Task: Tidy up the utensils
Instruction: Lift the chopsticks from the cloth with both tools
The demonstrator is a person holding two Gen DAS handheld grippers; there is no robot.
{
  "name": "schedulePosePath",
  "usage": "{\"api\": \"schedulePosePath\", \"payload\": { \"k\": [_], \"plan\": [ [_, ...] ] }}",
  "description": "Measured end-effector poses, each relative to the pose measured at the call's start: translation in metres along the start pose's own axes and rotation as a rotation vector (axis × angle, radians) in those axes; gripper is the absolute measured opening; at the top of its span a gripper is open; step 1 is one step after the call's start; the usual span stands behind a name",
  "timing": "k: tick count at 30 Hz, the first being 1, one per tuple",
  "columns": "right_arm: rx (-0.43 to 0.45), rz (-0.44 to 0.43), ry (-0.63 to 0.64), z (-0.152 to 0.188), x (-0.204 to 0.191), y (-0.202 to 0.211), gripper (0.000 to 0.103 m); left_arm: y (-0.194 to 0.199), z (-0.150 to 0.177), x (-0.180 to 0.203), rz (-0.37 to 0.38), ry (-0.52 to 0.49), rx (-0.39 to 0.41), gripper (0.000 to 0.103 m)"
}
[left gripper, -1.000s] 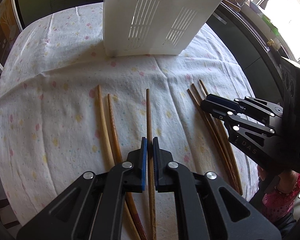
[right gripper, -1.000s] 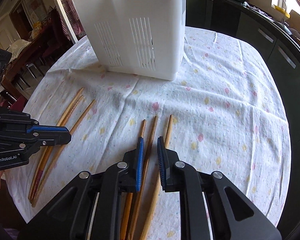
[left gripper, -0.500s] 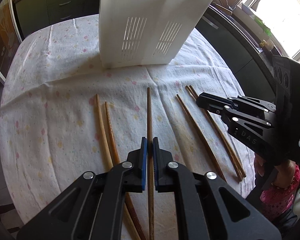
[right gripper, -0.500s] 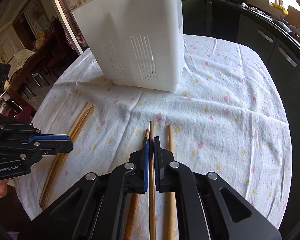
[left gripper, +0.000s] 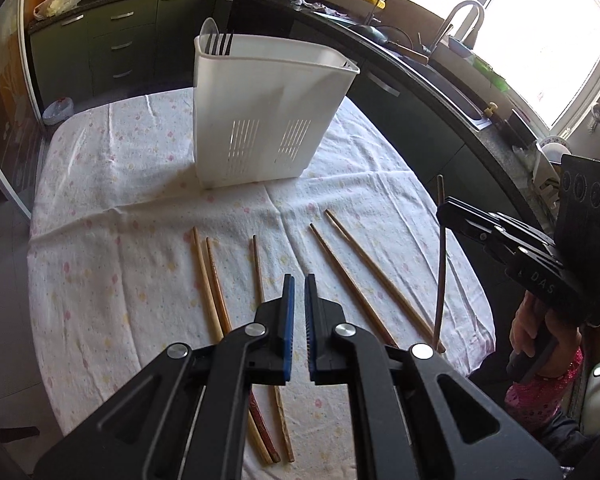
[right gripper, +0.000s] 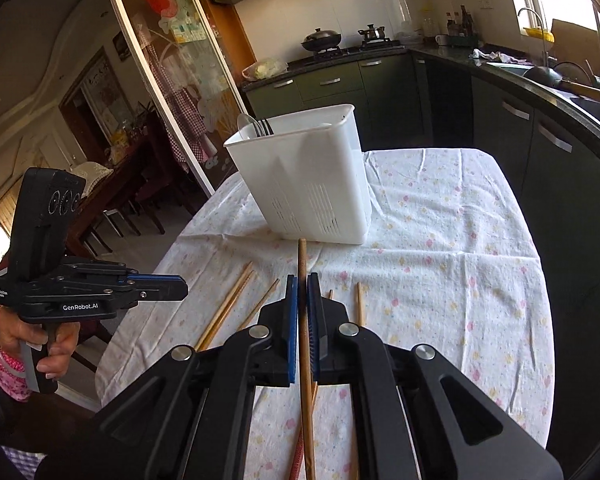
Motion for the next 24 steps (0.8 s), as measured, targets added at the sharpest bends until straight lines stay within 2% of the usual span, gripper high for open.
{"api": "schedulePosePath", "payload": {
  "k": [5, 8, 10, 14, 16, 19, 24],
  "plan": [
    [0.025, -0.01, 0.016, -0.003, -0.01, 0.013, 0.006, 0.012, -0.005, 0.006, -0.007, -0.028, 0.025, 0.004],
    [0.027, -0.01, 0.019, -0.003, -0.012, 0.014, 0.006, -0.01, 0.004, 0.001, -0.039, -0.033, -0.056, 0.005],
    [0.031, -0.009, 0.018, -0.003, -0.013, 0.016, 0.006, -0.032, 0.012, -0.007, -0.057, -0.012, -0.104, 0.014],
    [0.035, -0.006, 0.011, -0.002, -0.01, 0.016, 0.005, -0.071, 0.021, -0.021, -0.09, 0.002, -0.175, 0.014],
    [0.034, -0.007, 0.012, -0.002, -0.01, 0.017, 0.005, -0.083, 0.022, -0.025, -0.104, 0.001, -0.2, 0.015],
    [0.037, -0.007, 0.009, -0.002, -0.008, 0.019, 0.005, -0.095, 0.023, -0.027, -0.12, 0.0, -0.229, 0.024],
    [0.039, -0.012, 0.001, -0.002, -0.006, 0.019, 0.005, -0.107, 0.025, -0.027, -0.146, -0.024, -0.25, 0.024]
  ]
}}
Point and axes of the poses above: each gripper's, at about its wrist camera, not at the fingertips, and y roughly against the way its jaws point, x to its right, z to its underside, the point moved 10 cm from there along -y, roughly the way its jaws point, and after that the axes turned 3 degrees about -z, right-handed, at the moved point
